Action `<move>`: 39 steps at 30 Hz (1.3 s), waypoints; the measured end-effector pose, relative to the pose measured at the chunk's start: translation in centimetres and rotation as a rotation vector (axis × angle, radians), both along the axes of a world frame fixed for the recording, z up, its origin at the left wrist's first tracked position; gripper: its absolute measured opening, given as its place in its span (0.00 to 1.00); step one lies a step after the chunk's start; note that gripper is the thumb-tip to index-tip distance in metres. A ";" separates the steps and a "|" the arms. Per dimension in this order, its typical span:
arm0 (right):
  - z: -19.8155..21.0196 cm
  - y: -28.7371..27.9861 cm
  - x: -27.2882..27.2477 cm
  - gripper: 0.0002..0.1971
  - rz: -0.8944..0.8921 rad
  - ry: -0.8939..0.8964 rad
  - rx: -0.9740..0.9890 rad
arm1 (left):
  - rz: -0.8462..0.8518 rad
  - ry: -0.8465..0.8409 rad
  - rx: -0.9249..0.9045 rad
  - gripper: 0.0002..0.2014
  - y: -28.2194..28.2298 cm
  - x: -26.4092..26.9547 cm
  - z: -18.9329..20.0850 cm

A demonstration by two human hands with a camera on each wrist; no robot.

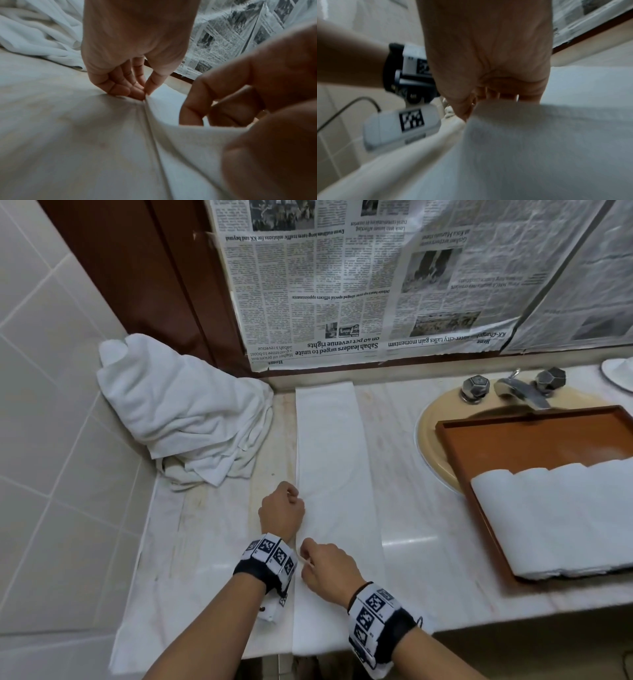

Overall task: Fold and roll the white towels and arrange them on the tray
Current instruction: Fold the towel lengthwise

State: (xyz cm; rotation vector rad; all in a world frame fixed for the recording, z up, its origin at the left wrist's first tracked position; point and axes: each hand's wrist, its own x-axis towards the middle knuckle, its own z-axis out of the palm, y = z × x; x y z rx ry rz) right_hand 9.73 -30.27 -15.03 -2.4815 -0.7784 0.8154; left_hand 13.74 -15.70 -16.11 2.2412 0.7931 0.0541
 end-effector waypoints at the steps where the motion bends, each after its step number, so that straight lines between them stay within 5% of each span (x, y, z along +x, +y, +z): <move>1: 0.1 -0.3 0.3 0.13 0.009 0.046 0.011 | 0.000 0.027 0.000 0.06 0.0 0.1 0.1; 4: 0.6 -1.7 2.2 0.11 -0.038 0.072 0.123 | 0.005 0.083 -0.021 0.06 0.2 0.4 0.5; 9: -0.1 -4.2 8.9 0.23 -0.163 -0.292 0.164 | 0.038 0.121 -0.103 0.08 0.8 1.1 0.6; 14: -1.6 -3.7 13.4 0.34 -0.047 -0.356 0.003 | -0.193 0.021 0.143 0.21 0.0 3.3 -0.6; 17: -2.9 -2.6 14.1 0.39 0.076 -0.315 -0.126 | -0.381 0.183 0.347 0.25 -0.3 4.0 -1.7; 21: -4.0 -3.2 15.9 0.35 0.070 -0.296 -0.195 | -0.365 0.316 0.352 0.25 1.1 4.1 -3.2; 26: -3.4 -5.0 16.7 0.29 -0.174 -0.267 -0.190 | -0.209 0.293 0.312 0.25 2.6 4.4 -3.0; 32: -3.4 -2.1 14.6 0.31 0.074 -0.282 -0.178 | -0.395 0.280 0.322 0.25 -0.6 5.9 -2.8; 39: -2.6 -5.3 16.6 0.29 -0.110 -0.241 -0.236 | -0.253 0.352 0.254 0.26 1.9 4.6 -1.9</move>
